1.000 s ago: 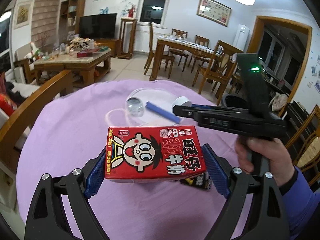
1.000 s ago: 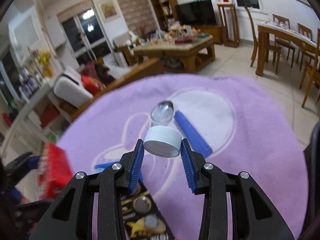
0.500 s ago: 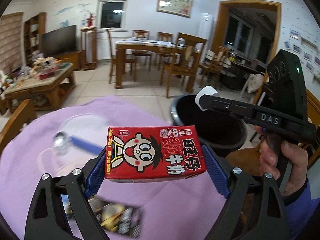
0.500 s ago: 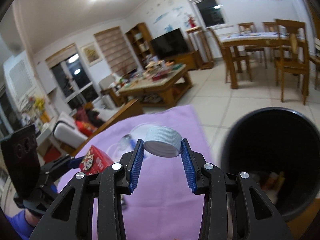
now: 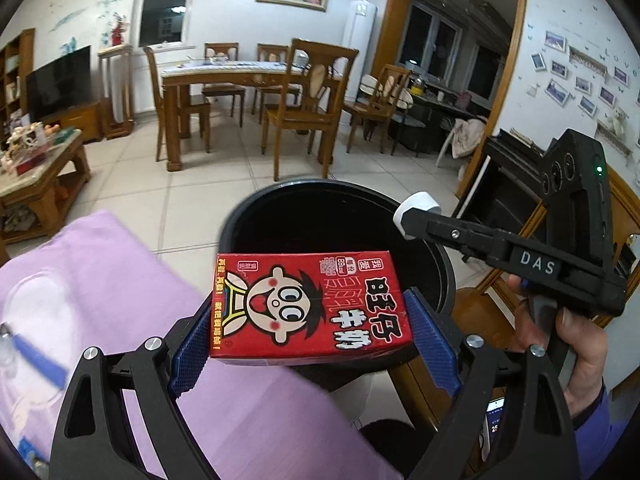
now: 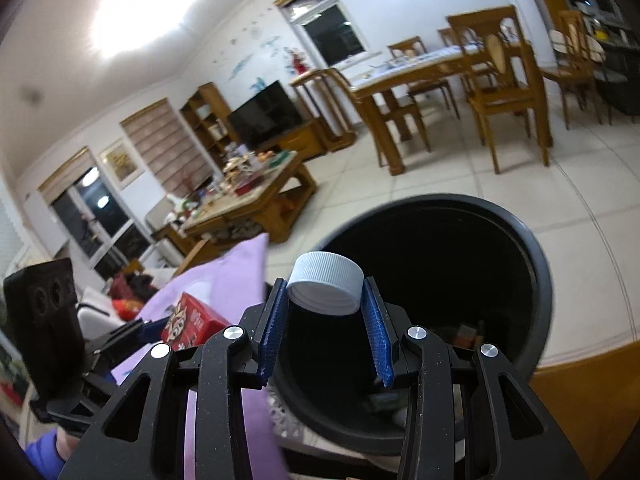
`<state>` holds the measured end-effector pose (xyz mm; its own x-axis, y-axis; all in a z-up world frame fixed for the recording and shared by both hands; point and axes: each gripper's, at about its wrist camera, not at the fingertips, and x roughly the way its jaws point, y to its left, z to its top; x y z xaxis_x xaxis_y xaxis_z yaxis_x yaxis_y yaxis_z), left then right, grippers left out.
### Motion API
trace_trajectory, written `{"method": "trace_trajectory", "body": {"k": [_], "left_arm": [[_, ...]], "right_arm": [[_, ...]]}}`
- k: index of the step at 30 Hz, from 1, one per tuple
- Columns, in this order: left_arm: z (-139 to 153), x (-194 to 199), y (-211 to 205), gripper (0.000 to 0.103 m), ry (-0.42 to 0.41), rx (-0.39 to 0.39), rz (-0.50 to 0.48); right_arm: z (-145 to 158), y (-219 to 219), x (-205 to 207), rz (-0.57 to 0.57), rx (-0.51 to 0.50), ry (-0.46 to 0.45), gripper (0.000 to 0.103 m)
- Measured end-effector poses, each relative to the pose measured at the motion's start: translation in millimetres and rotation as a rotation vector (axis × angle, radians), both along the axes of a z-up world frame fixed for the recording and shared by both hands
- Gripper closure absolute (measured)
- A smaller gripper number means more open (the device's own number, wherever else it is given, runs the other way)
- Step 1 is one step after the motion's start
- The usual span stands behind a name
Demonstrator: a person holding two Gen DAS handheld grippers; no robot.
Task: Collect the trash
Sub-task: 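Carry the red milk box and bottle cap over the bin and release both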
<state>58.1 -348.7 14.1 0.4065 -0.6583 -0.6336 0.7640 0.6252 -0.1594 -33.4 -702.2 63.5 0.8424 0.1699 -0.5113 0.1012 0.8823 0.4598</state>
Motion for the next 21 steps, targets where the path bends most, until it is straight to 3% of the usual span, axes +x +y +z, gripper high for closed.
{"method": "trace_trajectory", "body": {"k": [12,21], "left_arm": [[-39.8,18.5,-61.2,0.016,0.042,0.130,-0.039],[-48.0,28.6,-83.8,0.015,0.061,0.188,-0.064]], "right_arm": [[-45.8,-46.2,-3.5,-0.056,0.039,0.048,0.065],[-56.6,-46.2,4.1,-0.059,0.046,0.061,0.064]]}}
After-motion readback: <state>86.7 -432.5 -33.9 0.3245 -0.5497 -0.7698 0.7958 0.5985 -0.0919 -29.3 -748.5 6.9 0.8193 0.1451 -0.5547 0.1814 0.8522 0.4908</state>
